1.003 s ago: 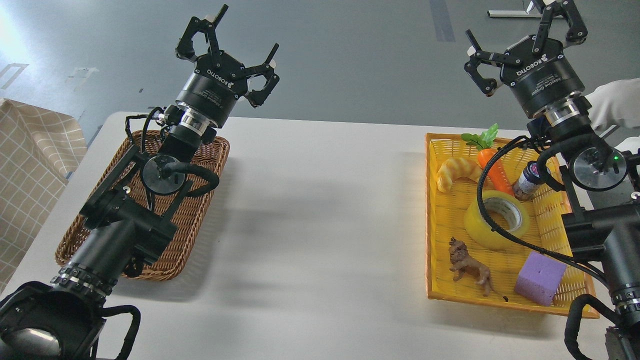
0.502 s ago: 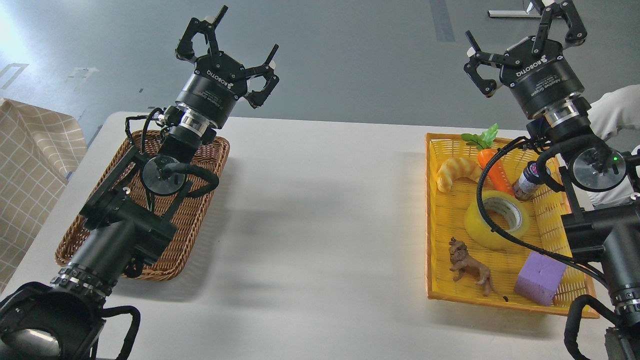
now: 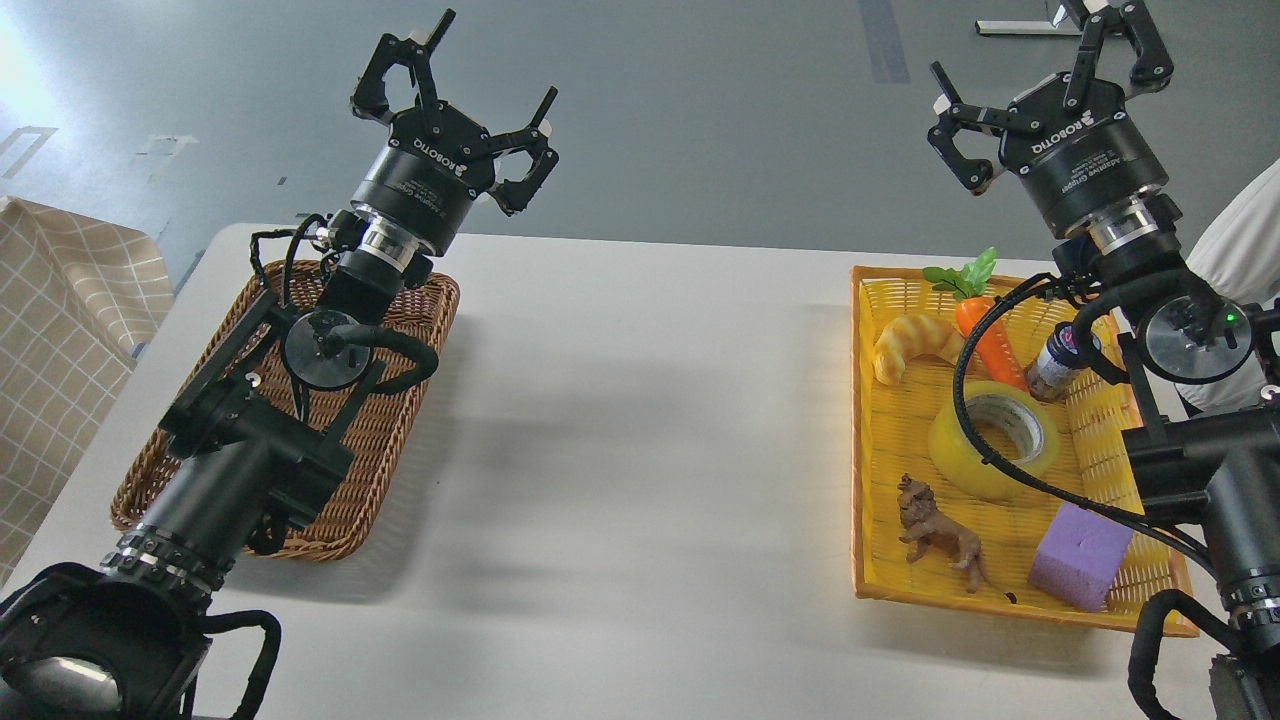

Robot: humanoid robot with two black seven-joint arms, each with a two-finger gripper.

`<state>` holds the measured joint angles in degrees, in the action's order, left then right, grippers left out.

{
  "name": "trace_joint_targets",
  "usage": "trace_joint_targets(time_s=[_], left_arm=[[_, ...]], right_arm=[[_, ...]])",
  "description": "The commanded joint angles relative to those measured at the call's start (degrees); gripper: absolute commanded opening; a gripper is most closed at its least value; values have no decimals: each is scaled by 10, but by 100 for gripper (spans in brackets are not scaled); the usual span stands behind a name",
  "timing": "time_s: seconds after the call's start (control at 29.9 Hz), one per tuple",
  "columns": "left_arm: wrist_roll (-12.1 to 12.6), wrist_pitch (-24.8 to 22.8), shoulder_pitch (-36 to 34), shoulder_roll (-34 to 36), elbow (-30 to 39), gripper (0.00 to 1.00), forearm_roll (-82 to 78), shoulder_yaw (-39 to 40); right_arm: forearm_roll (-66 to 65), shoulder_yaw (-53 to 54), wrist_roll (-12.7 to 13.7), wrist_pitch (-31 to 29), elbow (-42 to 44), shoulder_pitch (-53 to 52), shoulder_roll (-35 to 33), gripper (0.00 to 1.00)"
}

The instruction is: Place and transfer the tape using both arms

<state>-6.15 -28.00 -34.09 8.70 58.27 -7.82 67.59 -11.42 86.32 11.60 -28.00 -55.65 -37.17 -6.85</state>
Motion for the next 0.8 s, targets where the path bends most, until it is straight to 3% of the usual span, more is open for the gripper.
trace_joint_targets(time_s=[0.0,0.77], left_arm=[[0,0,0,0,0,98,0,0],[0,0,-1,0,1,98,-1,0]], right_arm=[[0,1,0,0,0,0,0,100],[0,0,0,0,0,0,1,100]])
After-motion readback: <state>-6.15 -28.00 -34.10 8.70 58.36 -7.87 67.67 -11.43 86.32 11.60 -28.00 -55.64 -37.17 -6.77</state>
